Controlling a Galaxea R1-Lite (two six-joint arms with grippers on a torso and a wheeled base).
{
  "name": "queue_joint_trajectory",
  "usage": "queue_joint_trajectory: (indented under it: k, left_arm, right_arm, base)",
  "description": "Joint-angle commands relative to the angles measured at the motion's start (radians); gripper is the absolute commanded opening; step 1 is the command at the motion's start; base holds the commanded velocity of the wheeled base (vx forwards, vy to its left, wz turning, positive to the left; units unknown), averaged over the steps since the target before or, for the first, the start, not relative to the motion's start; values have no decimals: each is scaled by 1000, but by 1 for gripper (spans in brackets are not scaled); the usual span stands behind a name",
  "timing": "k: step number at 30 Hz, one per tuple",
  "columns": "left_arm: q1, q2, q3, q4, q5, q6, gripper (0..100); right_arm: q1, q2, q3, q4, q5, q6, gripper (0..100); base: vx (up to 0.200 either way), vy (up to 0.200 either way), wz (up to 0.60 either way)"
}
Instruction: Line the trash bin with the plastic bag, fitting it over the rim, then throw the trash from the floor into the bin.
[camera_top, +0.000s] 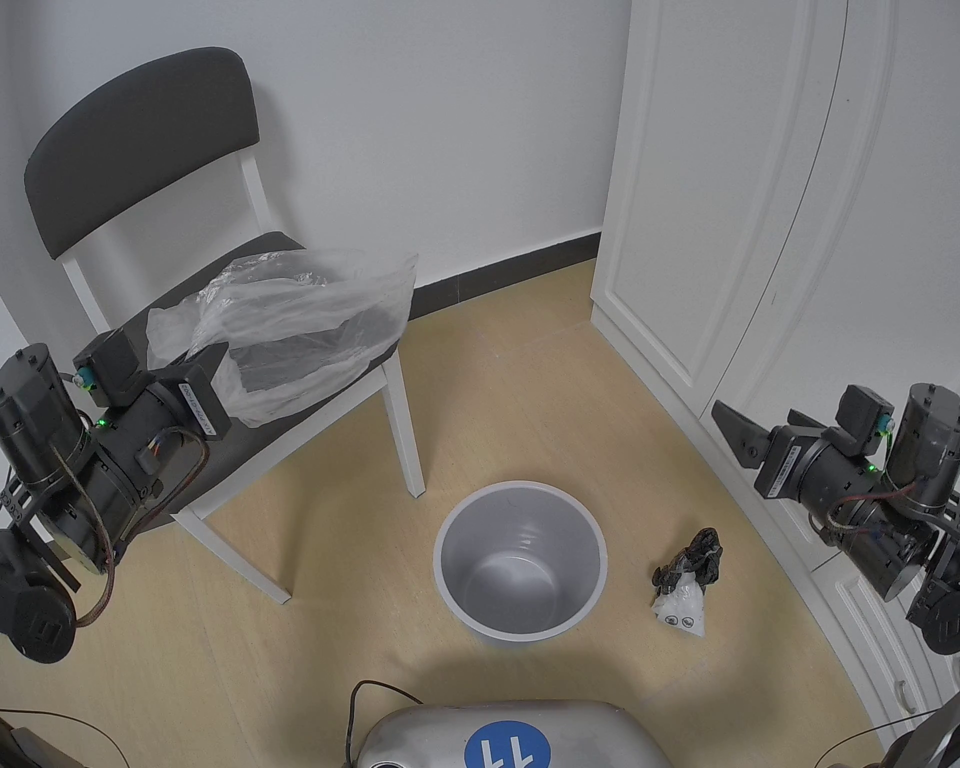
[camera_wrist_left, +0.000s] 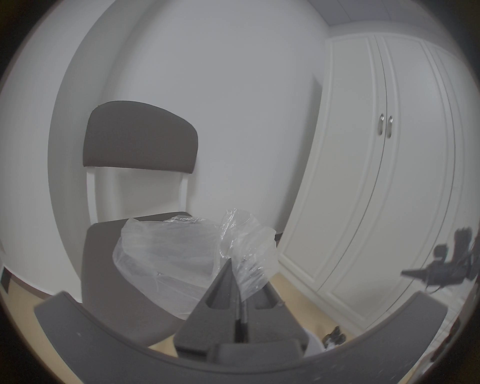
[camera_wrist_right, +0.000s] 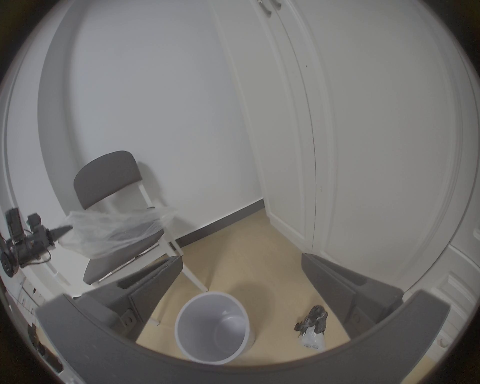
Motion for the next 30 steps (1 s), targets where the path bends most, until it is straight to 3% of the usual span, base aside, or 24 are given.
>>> queue_joint_trajectory:
  k: [1,6,14,23,30]
  left_arm:
    - [-86,-70,1,-1,40,-36,0]
    - [-164,-120,36,-1,82,-37,0]
    - [-222,-166,50,8,103,-28,0]
    - [-280,-198,54,8,106,-29,0]
    - [-233,-207,74,9,106,-49,0]
  right_arm:
    - [51,55,16,-1,7,30,100]
    - [54,107,7,-2,21,64,100]
    - [65,117,6,-51,84,102,100]
    - [92,129,10,-51,83,119,100]
    - [94,123,12,-51,83,119,100]
  base:
    - [0,0,0]
    - [0,0,0]
    - [0,0,0]
    - [0,0,0]
    - [0,0,0]
